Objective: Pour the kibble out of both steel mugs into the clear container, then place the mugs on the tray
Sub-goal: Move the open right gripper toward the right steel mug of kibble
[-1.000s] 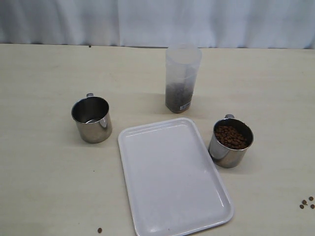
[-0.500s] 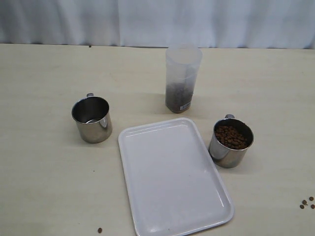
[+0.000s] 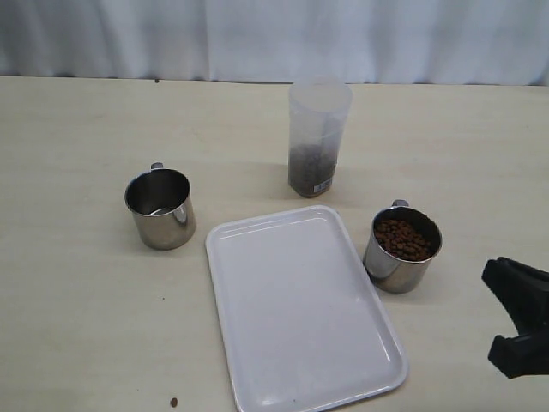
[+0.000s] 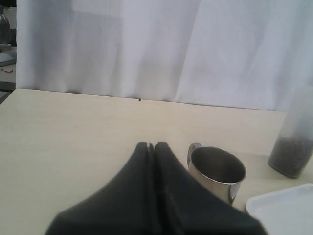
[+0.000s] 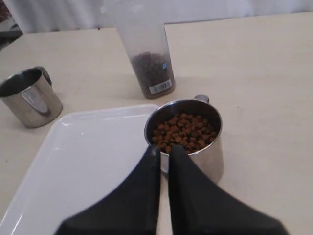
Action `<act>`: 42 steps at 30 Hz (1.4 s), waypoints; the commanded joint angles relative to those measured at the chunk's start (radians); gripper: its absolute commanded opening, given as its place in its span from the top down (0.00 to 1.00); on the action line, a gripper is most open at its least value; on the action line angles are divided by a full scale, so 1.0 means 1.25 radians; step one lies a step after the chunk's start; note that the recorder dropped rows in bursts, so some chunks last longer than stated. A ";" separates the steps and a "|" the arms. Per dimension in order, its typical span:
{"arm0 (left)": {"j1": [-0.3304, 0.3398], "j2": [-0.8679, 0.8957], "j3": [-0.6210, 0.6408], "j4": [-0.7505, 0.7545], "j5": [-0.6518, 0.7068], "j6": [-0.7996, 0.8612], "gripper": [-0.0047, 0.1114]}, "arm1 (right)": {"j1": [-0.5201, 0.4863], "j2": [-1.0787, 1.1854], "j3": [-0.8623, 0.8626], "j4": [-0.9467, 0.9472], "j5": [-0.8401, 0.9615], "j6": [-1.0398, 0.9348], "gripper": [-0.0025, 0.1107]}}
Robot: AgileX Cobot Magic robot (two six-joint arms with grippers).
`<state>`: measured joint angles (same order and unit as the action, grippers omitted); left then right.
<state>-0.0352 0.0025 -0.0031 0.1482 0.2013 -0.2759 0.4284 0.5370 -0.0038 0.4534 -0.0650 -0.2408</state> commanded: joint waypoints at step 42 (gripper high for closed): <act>-0.001 -0.002 0.002 -0.001 -0.004 -0.004 0.96 | 0.125 0.669 0.003 -0.187 -0.542 0.184 0.34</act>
<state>-0.0352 0.0025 -0.0031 0.1482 0.2013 -0.2759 0.5804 1.3655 -0.0038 0.1834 -0.6878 -0.0122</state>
